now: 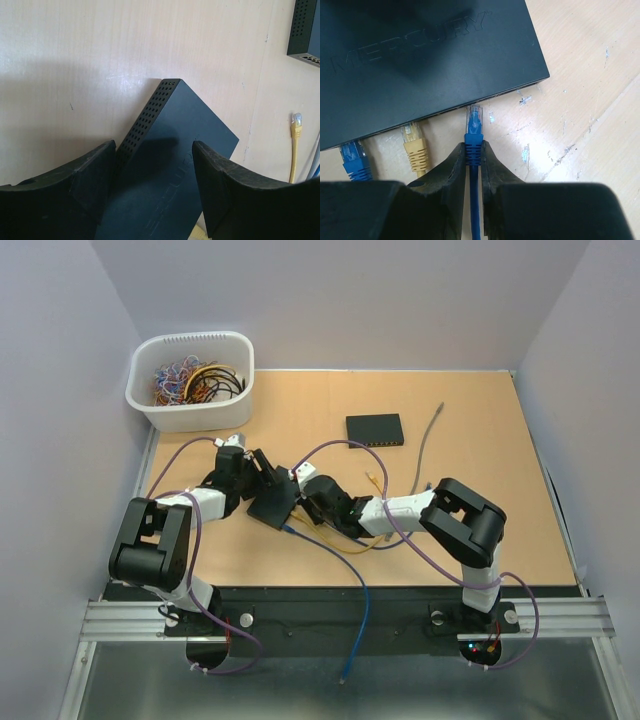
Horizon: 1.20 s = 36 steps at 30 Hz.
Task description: Insert the plug into the switch port
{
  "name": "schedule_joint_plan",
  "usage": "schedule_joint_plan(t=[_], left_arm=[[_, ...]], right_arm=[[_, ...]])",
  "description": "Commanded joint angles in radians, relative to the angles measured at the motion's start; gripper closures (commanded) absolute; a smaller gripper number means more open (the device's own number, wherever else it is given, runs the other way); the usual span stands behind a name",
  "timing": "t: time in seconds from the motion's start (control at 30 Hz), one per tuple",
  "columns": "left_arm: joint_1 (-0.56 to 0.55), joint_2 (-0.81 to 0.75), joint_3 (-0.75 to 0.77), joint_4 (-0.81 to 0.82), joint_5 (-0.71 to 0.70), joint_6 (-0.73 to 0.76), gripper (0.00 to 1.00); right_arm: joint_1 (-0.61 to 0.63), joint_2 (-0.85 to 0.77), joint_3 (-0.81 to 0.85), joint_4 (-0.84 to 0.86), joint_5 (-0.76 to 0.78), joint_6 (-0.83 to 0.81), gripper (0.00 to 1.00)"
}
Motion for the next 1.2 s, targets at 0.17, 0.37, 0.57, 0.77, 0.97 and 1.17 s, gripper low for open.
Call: schedule_joint_plan(t=[0.17,0.37,0.57,0.77,0.97,1.17], left_arm=[[-0.011,0.032,0.010,-0.045,0.041,0.012,0.27],[-0.016,0.036,0.008,-0.047,0.039,0.017,0.27],[-0.022,0.042,0.011,-0.045,0.041,0.022,0.27],[-0.025,0.053,0.018,-0.042,0.044,0.037,0.27],[-0.042,0.067,0.018,0.002,0.108,0.066,0.28],[-0.076,0.107,0.031,0.012,0.128,0.075,0.28]], right_arm=[[0.014,-0.035,0.064,0.093,-0.013,-0.021,1.00],[0.026,-0.017,0.097,0.090,-0.023,-0.019,1.00],[0.038,-0.011,0.120,0.088,-0.033,-0.015,0.99],[0.043,-0.005,0.097,0.120,-0.116,-0.027,1.00],[0.046,-0.021,0.005,0.198,-0.171,-0.033,1.00],[0.046,-0.017,-0.034,0.252,-0.162,-0.041,1.00]])
